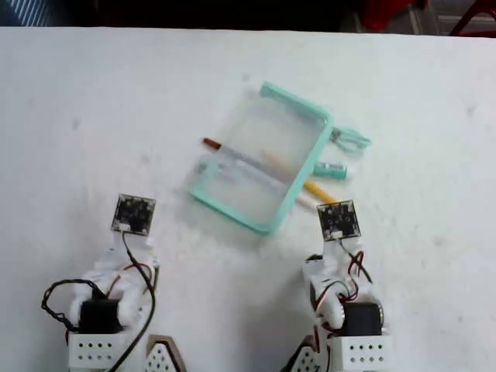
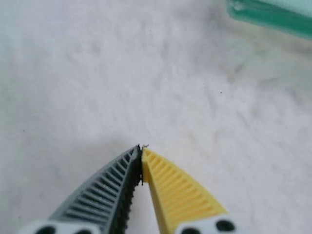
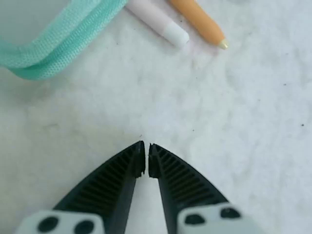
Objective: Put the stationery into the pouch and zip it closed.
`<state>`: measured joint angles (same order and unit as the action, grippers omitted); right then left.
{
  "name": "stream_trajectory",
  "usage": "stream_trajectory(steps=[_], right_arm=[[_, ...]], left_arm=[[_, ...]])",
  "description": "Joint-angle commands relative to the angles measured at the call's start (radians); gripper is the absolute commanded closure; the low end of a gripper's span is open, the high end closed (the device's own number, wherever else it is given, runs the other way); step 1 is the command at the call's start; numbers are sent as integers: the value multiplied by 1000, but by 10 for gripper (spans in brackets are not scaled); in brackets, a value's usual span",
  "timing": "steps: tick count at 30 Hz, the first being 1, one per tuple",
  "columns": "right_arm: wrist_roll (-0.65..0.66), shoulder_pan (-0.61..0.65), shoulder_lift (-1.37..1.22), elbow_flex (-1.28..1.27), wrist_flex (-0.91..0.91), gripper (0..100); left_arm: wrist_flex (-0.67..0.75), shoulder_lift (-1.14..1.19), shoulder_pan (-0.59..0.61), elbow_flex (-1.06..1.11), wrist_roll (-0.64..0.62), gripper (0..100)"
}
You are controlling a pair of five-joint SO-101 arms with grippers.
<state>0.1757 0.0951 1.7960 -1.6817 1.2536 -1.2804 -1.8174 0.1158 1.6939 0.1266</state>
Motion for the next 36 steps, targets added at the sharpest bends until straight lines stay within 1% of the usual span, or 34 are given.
stream_trajectory(steps=[1, 8, 10, 13, 22, 28, 36], right_arm=[[0, -4, 4, -9, -114, 981], [0, -2, 4, -9, -453, 981], [0, -2, 4, -9, -527, 981], [3, -2, 4, -9, -587, 981], [0, -4, -2, -9, -595, 981], [0, -4, 2, -9, -493, 981], [6, -4, -2, -9, -470, 981]], left_arm=[[-8, -5, 2, -2, -9, 976], [-8, -7, 2, -2, -9, 976], [-8, -7, 4, -2, -9, 976], [-8, -7, 4, -2, -9, 976], [-8, -7, 2, -2, -9, 976], [-8, -7, 4, -2, -9, 976], [-8, -7, 2, -2, -9, 976]])
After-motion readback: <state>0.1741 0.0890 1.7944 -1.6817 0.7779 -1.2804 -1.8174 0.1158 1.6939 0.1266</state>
